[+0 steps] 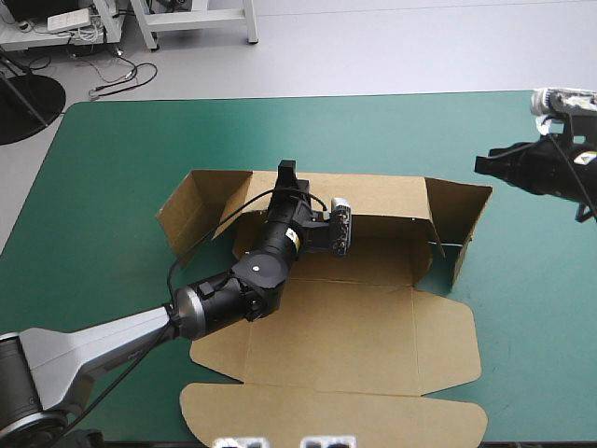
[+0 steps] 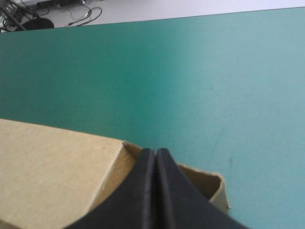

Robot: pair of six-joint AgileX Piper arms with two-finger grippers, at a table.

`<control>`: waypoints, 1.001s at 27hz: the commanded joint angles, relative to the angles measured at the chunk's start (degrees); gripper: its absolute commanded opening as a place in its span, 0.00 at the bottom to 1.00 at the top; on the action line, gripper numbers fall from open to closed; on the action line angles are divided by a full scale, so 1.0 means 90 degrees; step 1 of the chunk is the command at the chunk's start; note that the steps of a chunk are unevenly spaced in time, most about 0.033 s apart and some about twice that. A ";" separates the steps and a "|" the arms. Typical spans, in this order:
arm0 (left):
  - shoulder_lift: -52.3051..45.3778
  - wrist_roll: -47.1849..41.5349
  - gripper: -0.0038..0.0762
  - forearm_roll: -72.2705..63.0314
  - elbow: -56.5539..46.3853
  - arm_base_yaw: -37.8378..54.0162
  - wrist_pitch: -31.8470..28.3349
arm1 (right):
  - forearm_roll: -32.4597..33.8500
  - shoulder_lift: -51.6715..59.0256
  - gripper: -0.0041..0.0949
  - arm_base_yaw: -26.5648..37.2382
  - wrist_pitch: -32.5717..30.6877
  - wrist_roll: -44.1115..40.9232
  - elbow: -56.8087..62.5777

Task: Fold the box

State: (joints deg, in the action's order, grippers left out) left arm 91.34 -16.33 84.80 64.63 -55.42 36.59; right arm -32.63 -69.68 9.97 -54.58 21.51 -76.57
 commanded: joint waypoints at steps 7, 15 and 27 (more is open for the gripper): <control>-0.0248 -0.0169 0.04 -0.0047 0.0093 -0.0050 0.0147 | -0.0433 -0.2100 0.04 0.0008 -0.0295 0.0374 -0.0904; -0.0248 -0.0178 0.04 -0.0076 0.0093 -0.0050 0.0148 | -0.0422 -0.2202 0.04 0.0008 -0.1006 0.0685 -0.0717; -0.0248 -0.0178 0.04 -0.0206 0.0093 -0.0050 0.0148 | -0.1519 -0.0817 0.04 0.0008 -0.0455 0.2261 0.1495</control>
State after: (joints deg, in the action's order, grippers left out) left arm 91.18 -17.18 84.17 64.52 -55.42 36.49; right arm -39.38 -82.61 9.94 -61.47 37.22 -65.55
